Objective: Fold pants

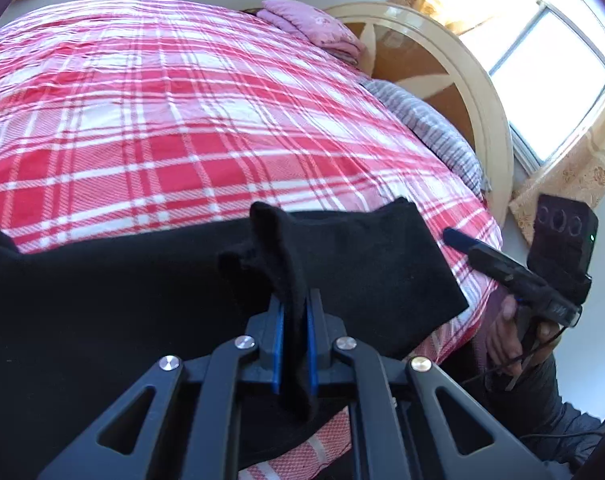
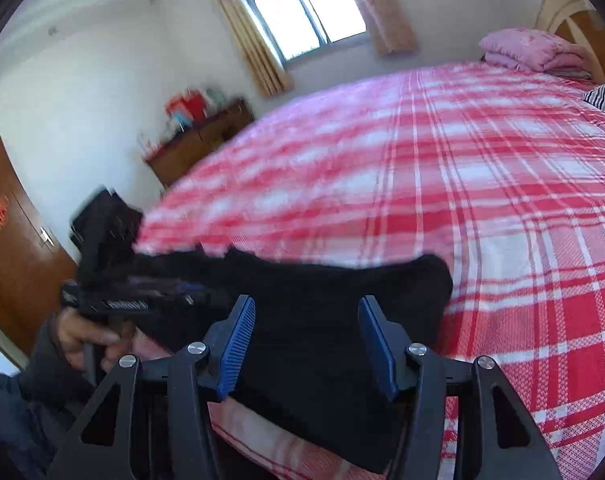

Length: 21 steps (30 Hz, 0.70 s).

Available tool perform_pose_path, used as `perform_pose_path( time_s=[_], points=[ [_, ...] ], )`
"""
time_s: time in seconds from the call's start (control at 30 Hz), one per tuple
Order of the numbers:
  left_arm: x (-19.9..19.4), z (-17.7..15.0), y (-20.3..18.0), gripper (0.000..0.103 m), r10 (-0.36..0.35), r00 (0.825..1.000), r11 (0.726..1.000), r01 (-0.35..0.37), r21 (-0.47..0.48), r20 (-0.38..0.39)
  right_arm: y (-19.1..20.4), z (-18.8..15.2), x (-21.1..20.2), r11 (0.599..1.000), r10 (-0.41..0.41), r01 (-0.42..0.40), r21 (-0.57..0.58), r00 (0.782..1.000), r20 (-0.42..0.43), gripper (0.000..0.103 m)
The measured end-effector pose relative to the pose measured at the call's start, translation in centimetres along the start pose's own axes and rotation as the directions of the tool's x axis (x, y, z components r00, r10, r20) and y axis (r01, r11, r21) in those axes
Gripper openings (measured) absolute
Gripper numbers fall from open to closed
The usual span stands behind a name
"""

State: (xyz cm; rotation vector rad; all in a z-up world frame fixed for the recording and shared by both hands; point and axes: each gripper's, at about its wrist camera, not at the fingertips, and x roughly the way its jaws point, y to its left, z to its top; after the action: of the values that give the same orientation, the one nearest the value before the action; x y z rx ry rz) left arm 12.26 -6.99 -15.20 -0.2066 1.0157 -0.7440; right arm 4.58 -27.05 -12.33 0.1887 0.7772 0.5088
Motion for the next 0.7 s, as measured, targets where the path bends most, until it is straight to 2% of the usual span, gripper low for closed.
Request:
perform_pose_path(
  time_s=[0.03, 0.07, 0.1, 0.13, 0.17, 0.27, 0.33, 0.37, 0.4, 0.47, 0.57, 0.7],
  points=[
    [0.5, -0.2, -0.2, 0.010, 0.002, 1.000, 1.000, -0.002, 0.007, -0.010, -0.2, -0.3, 1.1, 0.998, -0.068, 0.067, -0.013, 0.996, -0.062, 0.056],
    [1.1, -0.4, -0.3, 0.010, -0.004, 1.000, 1.000, 0.004, 0.009, -0.022, -0.6, -0.7, 1.8, 0.992, -0.129, 0.128, -0.018, 0.988, -0.090, 0.056],
    [1.7, -0.7, -0.4, 0.011, -0.008, 1.000, 1.000, 0.008, 0.007, -0.030, -1.2, -1.1, 2.2, 0.989, -0.148, 0.148, -0.004, 0.984, -0.104, 0.056],
    [2.1, -0.9, -0.5, 0.014, -0.005, 0.999, 1.000, 0.005, 0.005, -0.032, -1.7, -1.3, 2.2, 0.992, -0.118, 0.121, 0.022, 0.988, -0.098, 0.056],
    [2.4, -1.0, -0.7, 0.021, 0.000, 0.999, 1.000, 0.000, 0.006, -0.033, -1.9, -1.2, 2.1, 0.994, -0.102, 0.106, 0.039, 0.990, -0.093, 0.056],
    [2.6, -1.2, -1.6, 0.038, -0.005, 1.000, 0.999, 0.006, 0.033, -0.007, -2.0, -1.0, 1.7, 0.995, -0.087, 0.091, 0.051, 0.993, -0.077, 0.056],
    [2.8, -1.1, -2.2, 0.034, 0.022, 1.000, 0.997, -0.022, 0.075, 0.004, -1.8, -1.1, 1.7, 0.994, -0.096, 0.098, 0.037, 0.993, -0.069, 0.056],
    [2.8, -1.1, -2.3, 0.008, 0.037, 0.999, 0.996, -0.038, 0.086, 0.005, -1.8, -1.0, 1.8, 0.995, -0.096, 0.098, 0.035, 0.993, -0.066, 0.056],
    [2.5, -1.1, -2.3, 0.004, 0.037, 0.999, 0.995, -0.038, 0.094, 0.006, -1.6, -1.0, 1.7, 0.995, -0.090, 0.092, 0.031, 0.994, -0.060, 0.056],
    [1.1, -1.0, -2.3, 0.004, 0.025, 0.999, 0.996, -0.028, 0.079, 0.041, -1.2, -0.9, 1.7, 0.997, -0.080, 0.081, 0.015, 0.996, -0.051, 0.056],
    [-1.3, -0.6, -3.4, 0.004, 0.062, 0.993, 0.991, -0.073, 0.116, 0.096, -0.7, -0.9, 1.4, 0.997, -0.072, 0.071, -0.006, 0.997, -0.026, 0.056],
    [-1.1, -0.5, -2.3, 0.004, 0.128, 0.988, 0.985, -0.136, 0.110, 0.084, -0.6, -1.1, 1.4, 0.998, -0.058, 0.058, -0.001, 0.998, -0.020, 0.056]
  ],
)
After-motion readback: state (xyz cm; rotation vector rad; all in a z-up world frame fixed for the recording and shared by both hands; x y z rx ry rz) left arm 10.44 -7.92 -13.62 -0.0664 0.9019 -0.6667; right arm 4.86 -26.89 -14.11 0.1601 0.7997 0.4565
